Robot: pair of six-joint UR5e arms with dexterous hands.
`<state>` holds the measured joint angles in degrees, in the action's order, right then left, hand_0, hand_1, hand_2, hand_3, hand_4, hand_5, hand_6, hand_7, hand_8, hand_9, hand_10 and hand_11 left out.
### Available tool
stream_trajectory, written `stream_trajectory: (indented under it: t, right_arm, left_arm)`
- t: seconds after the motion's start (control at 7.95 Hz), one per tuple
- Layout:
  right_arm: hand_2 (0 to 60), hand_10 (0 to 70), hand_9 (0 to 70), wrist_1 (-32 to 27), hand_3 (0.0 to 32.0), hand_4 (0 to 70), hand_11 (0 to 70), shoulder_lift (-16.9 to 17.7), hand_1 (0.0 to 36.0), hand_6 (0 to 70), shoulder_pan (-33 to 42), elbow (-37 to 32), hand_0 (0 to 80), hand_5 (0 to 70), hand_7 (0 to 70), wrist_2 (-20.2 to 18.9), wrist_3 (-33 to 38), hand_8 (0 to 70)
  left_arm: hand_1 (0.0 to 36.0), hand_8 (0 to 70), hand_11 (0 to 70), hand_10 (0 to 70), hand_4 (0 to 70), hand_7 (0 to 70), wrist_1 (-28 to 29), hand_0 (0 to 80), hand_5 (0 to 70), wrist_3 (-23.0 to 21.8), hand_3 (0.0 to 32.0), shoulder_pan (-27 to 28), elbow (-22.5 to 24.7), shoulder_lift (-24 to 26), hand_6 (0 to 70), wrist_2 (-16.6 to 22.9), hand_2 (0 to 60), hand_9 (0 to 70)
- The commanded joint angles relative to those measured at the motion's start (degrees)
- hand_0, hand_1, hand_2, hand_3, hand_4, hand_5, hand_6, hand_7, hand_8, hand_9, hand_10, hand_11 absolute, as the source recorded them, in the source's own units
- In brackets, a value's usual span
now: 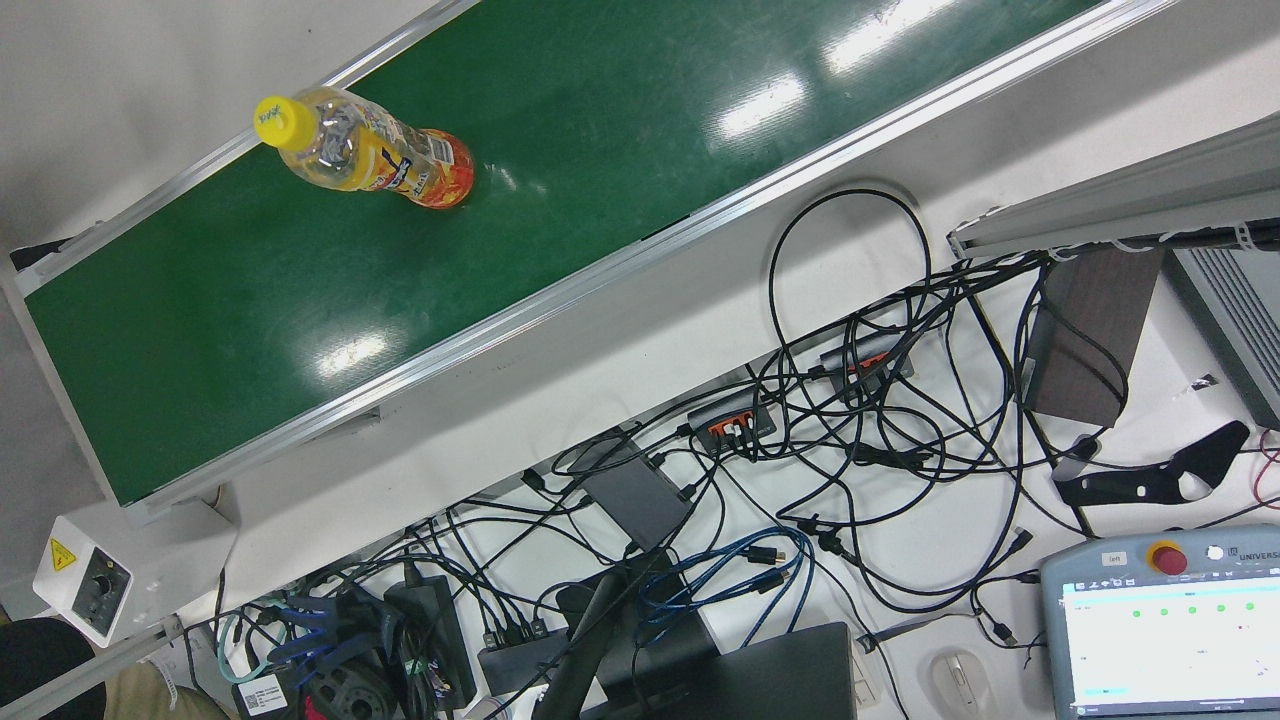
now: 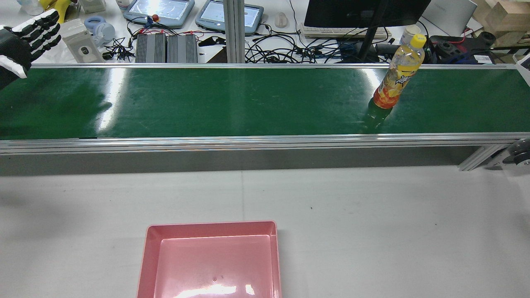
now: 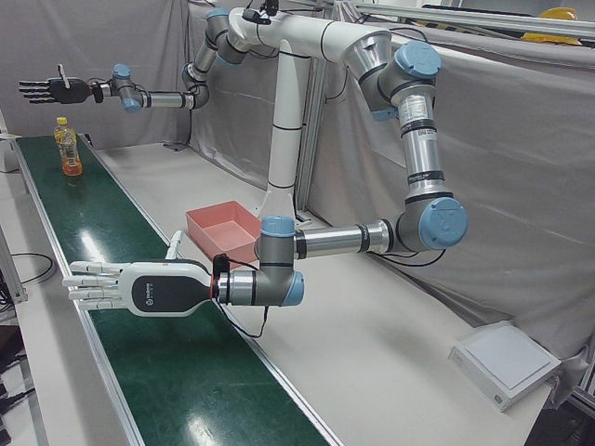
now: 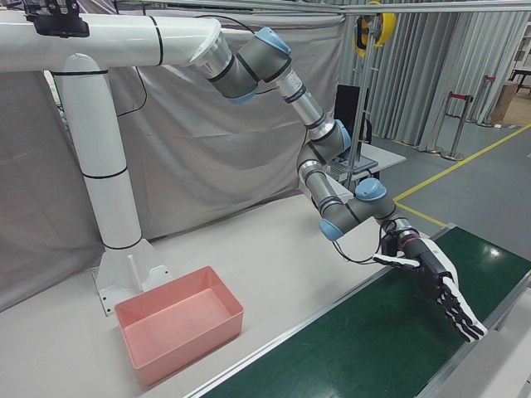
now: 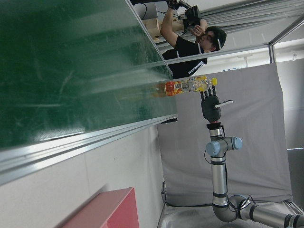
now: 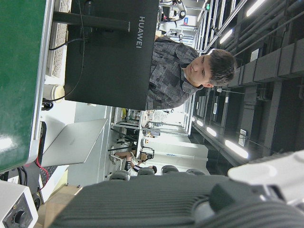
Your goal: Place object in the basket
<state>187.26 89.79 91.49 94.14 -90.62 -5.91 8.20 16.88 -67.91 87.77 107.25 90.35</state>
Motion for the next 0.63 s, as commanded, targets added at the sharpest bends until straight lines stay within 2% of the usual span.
stream_trajectory:
  t: [0.0, 0.5]
  right_arm:
    - [0.0, 0.0, 0.0, 0.0, 0.0, 0.0, 0.0, -0.1, 0.0, 0.0, 0.0, 0.1, 0.0, 0.0, 0.0, 0.0, -0.1, 0.0]
    - [0.0, 0.0, 0.0, 0.0, 0.0, 0.0, 0.0, -0.1, 0.0, 0.0, -0.1, 0.0, 0.0, 0.0, 0.0, 0.0, -0.1, 0.0]
  left_arm:
    - [1.0, 0.0, 3.3, 1.5, 6.7, 0.0, -0.1, 52.6, 5.7, 0.0, 0.2, 0.1, -0.1, 0.1, 0.0, 0.0, 0.0, 0.0]
    - [1.0, 0.0, 2.9, 1.2, 6.6, 0.0, -0.2, 52.8, 5.8, 0.0, 0.4, 0.1, 0.5, 0.1, 0.0, 0.0, 0.0, 0.0]
